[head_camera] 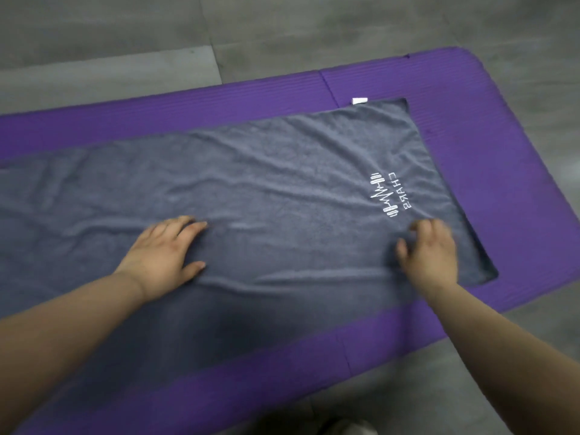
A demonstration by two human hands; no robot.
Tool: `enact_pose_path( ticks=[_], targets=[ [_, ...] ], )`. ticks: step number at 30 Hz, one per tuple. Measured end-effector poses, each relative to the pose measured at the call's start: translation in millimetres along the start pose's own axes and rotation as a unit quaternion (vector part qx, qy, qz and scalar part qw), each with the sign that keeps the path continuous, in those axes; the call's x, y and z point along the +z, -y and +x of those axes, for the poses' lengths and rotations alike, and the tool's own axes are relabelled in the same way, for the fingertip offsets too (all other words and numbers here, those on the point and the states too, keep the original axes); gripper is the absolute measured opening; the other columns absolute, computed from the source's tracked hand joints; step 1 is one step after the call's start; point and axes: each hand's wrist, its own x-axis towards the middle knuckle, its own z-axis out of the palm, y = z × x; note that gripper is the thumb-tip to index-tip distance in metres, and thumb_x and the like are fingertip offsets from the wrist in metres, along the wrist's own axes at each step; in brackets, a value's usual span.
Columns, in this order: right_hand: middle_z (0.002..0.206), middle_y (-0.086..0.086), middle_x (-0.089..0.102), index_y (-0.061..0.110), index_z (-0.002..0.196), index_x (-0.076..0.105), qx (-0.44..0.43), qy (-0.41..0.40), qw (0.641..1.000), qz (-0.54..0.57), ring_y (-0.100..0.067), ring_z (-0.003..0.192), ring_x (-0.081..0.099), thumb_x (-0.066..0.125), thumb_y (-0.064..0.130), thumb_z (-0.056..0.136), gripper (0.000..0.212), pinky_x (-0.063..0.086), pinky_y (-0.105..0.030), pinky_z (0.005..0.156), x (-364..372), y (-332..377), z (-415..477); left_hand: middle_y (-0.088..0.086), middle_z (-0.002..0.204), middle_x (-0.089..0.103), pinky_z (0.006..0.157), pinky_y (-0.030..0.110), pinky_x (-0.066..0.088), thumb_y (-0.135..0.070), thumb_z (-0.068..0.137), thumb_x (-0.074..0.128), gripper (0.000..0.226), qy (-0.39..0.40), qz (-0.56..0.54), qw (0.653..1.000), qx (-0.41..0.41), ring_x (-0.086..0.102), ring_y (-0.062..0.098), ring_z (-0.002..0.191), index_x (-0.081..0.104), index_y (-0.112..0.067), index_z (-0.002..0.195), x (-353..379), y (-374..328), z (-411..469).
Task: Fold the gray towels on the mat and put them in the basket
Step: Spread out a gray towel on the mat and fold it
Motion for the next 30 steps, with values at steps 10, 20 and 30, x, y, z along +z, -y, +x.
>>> enact_pose_path(
  ticks=[10, 20, 30],
  targets=[
    [0.134, -0.007, 0.045, 0.016, 0.135, 0.039, -0.399, 0.301, 0.851, -0.162, -0.022, 0.122, 0.048, 0.051, 0.031, 0.088, 0.051, 0.039, -0.027, 0.102, -11.1, 202.5, -55.0, 0.002, 0.154, 0.016, 0.114, 0.027, 0.018, -0.041, 0.090, 0.046, 0.059, 0.081, 0.029, 0.990, -0.109, 0.022, 0.018, 0.141, 0.022, -0.026, 0.143, -17.1, 146.6, -114.2],
    [0.154, -0.002, 0.018, 0.021, 0.144, 0.022, -0.419, 0.249, 0.854, -0.180, -0.022, 0.140, 0.021, 0.044, 0.032, 0.093, 0.058, 0.020, -0.031, 0.112, 38.3, 425.1, -90.2, 0.032, 0.120, 0.053, 0.098, 0.052, 0.038, -0.003, 0.074, 0.070, 0.056, -0.185, -0.273, 0.849, -0.414, 0.049, 0.049, 0.111, 0.048, 0.008, 0.124, 75.9, 261.1, -228.9],
    [0.127, -0.014, 0.044, 0.006, 0.121, 0.045, -0.396, 0.208, 0.894, -0.008, -0.028, 0.121, 0.038, 0.044, 0.020, 0.091, 0.033, 0.028, -0.033, 0.100, 95.8, 569.7, -191.2, 0.001, 0.069, 0.047, 0.059, 0.030, 0.030, -0.033, 0.076, 0.069, 0.040, -0.105, -0.331, 0.825, -0.445, 0.054, 0.030, 0.079, 0.038, -0.022, 0.053, 95.4, 300.0, -269.7]
  ],
)
